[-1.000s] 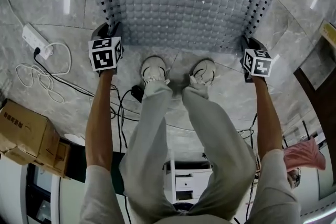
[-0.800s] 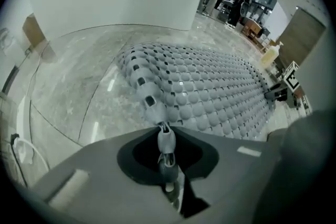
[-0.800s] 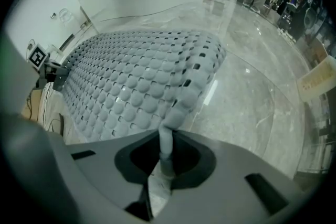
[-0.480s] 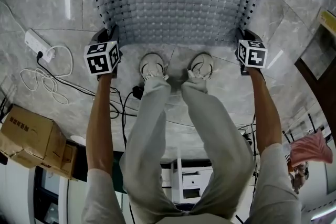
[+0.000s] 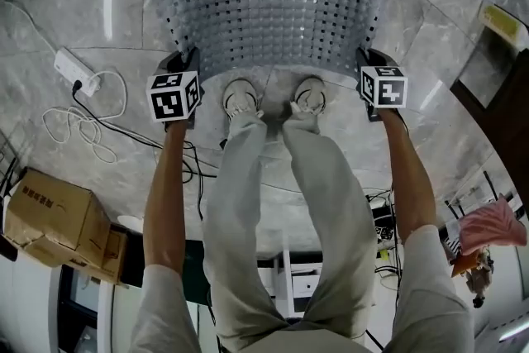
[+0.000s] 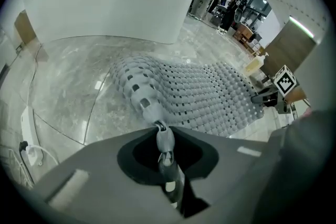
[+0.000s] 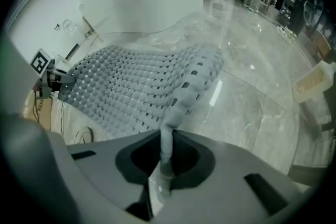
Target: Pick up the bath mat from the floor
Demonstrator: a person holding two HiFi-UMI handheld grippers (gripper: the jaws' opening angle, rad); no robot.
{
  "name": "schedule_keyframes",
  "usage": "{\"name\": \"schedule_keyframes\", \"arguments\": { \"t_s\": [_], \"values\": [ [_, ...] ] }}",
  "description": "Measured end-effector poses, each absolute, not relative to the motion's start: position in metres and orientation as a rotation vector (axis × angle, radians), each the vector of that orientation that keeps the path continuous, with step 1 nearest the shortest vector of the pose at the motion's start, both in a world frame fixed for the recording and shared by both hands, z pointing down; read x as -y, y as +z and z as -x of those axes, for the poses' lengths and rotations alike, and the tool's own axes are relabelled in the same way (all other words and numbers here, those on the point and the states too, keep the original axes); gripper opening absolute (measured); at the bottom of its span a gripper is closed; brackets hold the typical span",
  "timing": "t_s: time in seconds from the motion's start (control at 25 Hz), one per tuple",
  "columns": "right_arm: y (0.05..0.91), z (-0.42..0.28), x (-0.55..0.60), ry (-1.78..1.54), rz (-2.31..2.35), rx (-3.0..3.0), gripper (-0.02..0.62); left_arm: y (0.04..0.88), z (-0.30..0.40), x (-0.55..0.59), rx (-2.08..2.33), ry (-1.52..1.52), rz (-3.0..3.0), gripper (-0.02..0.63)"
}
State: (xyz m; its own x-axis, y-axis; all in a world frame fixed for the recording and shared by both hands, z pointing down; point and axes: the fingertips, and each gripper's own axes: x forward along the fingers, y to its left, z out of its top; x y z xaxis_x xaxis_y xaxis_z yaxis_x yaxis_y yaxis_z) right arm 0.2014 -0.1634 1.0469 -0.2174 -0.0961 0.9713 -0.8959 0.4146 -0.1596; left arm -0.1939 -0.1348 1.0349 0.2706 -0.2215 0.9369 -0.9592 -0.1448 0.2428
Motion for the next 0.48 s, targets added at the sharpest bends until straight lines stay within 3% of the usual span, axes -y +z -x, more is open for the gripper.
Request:
{"name": "schedule_keyframes", "arguments": {
  "t_s": [0.48],
  "values": [
    [0.953, -0.150, 0.158, 1.010, -0.845, 1.701, 0.038, 0.950, 0.153, 0.137, 1.085, 0.886, -1.606, 0.044]
  ]
}}
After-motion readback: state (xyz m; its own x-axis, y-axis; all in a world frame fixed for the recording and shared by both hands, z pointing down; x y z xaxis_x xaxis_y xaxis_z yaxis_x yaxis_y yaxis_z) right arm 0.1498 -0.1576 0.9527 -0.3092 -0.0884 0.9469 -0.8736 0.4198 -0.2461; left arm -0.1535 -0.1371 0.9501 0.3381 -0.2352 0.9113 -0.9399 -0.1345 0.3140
